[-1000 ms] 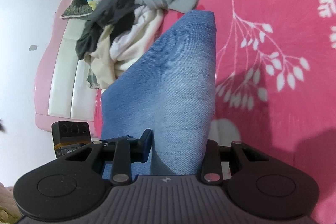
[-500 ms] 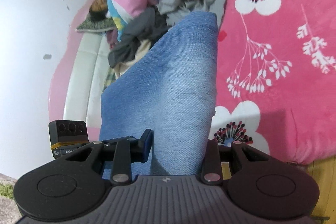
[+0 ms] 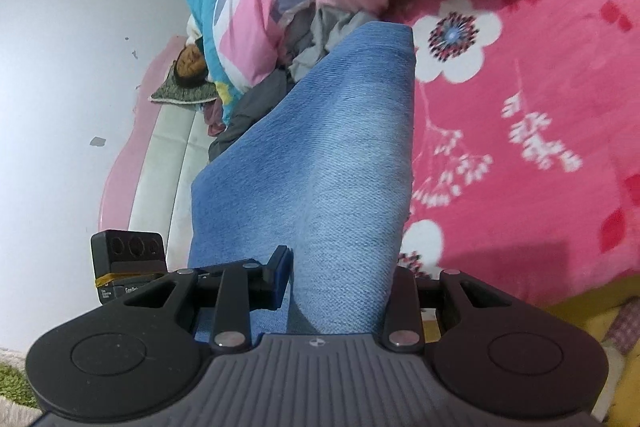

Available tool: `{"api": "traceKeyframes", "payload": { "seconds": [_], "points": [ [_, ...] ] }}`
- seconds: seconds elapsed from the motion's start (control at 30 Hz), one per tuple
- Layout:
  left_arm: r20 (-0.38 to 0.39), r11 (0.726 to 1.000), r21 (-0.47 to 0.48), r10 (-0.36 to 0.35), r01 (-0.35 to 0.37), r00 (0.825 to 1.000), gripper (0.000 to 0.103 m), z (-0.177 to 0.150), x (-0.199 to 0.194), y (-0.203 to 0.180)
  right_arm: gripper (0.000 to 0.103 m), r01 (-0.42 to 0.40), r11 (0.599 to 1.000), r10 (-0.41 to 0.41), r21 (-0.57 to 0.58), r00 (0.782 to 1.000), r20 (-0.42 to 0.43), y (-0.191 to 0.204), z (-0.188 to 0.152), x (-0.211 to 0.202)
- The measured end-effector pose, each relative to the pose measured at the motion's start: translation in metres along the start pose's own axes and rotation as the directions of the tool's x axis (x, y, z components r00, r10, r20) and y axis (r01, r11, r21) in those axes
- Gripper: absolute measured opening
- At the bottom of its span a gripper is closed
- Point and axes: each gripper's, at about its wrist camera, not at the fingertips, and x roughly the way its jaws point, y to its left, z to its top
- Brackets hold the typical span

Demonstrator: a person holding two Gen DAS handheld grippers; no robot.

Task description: Fold clothes

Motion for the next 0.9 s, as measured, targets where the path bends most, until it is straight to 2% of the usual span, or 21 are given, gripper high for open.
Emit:
{"api": "traceKeyframes", "payload": {
  "seconds": [0.23, 0.47, 0.6, 0.73, 0.9],
  "points": [
    [0.025, 0.999, 0.016, 0.029, -0.029, 0.999, 0.066, -0.006, 0.074, -0.069, 0.035, -0.041, 0.999, 0.042, -0.019, 0.999, 0.012, -0.060, 0.033, -0.080],
    [-0.024, 1.000, 0.027, 0.016, -0.016, 1.000, 0.066, -0.005, 0.148, -0.116, 0.035, -0.029, 1.000, 0.030, -0.005, 0.999, 0.036, -0.116, 0.062, -0.152],
    [-0.072, 0.997, 0.071, -0.034, 0.039, 0.997, 0.066, -0.001, 0.182, -0.137, 0.035, 0.013, 1.000, -0.015, 0.020, 0.996, 0.091, -0.134, 0.068, -0.191],
    [-0.128, 0.987, 0.106, -0.106, 0.120, 0.986, 0.066, 0.001, 0.213, -0.152, 0.035, 0.067, 0.996, -0.076, 0.058, 0.984, 0.163, -0.144, 0.062, -0.231],
    [-0.168, 0.981, 0.130, -0.121, 0.144, 0.978, 0.066, 0.002, 0.254, -0.179, 0.034, 0.087, 0.993, -0.102, 0.078, 0.975, 0.200, -0.173, 0.077, -0.268]
  ]
}}
